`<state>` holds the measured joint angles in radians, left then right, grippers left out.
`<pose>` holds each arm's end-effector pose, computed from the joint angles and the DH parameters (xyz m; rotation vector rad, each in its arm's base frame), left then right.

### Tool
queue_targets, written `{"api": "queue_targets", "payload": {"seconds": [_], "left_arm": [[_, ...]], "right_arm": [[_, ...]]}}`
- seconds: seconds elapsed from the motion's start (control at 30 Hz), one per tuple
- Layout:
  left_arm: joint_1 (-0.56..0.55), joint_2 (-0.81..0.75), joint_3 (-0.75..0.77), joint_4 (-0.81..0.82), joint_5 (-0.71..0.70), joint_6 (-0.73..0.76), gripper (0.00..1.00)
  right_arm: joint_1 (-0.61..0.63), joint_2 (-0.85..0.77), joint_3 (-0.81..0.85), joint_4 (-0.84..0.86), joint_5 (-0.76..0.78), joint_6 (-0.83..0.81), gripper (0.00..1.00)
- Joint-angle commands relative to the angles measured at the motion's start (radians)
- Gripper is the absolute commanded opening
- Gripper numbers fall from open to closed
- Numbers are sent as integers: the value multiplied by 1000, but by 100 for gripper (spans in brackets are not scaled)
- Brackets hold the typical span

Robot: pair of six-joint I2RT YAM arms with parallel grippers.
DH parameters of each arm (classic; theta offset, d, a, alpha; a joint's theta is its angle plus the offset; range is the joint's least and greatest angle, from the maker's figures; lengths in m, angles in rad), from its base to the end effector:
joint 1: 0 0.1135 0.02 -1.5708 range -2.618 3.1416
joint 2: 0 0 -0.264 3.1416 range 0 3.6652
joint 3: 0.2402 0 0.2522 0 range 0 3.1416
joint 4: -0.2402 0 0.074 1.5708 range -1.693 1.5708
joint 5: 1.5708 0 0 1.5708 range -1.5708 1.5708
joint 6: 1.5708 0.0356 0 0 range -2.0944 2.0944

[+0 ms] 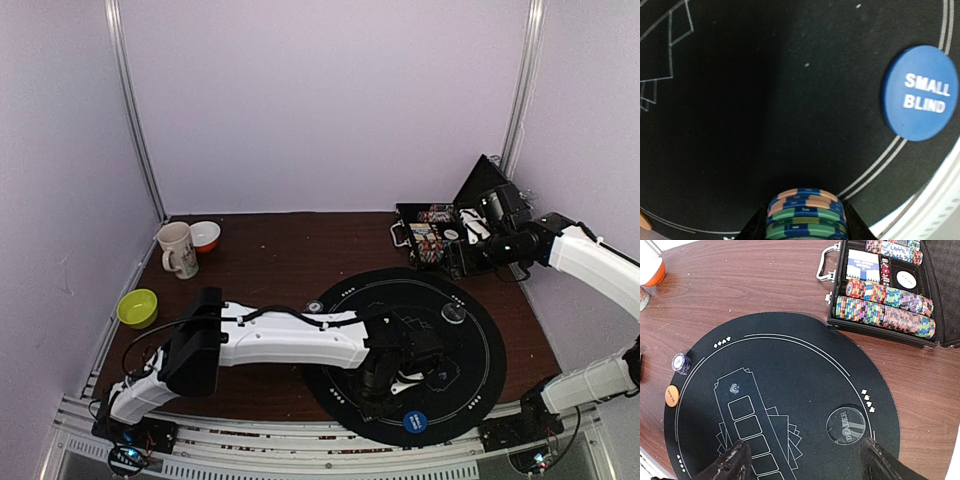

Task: Distribute texas hold em gaming equipment
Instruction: Place the poker chips pile at the small blind area.

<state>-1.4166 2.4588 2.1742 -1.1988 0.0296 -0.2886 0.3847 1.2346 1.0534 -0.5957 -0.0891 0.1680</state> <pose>0.0737 -0.4807 0.1597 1.6608 2.6218 -0.1324 0.2423 0.1015 0.3009 -0.3009 2.3560 0.3735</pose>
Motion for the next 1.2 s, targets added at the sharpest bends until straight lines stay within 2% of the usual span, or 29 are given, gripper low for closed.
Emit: {"api": "queue_targets", "payload": {"seconds": [0.0,0.07,0.17,0.33,0.47,0.67,0.8,0.93,1.17], "left_arm": [[7,29,29,-24,36,11,0],[8,35,22,-31,28,12,1],[14,39,16,-30,34,21,9],[25,45,22,-25,39,29,31],[33,50,31,-20,24,35,43],[42,77,57,-12,7,44,47],[42,79,55,-10,14,48,56],[43,69,62,0,9,53,58],[44,-1,123,63,33,78,77]], "right_arm": [[-1,-10,-6,-1,-27,3,77],[-1,-9,-5,-1,-30,4,77],[0,-10,-5,-2,-32,4,77],[0,-8,4,-6,-37,4,77],[0,-9,10,-10,-42,3,77],[0,-4,17,-16,-50,7,77],[0,-6,28,-19,-56,4,77],[0,-4,41,-22,-65,5,78],[0,1,66,-47,-70,8,78]]}}
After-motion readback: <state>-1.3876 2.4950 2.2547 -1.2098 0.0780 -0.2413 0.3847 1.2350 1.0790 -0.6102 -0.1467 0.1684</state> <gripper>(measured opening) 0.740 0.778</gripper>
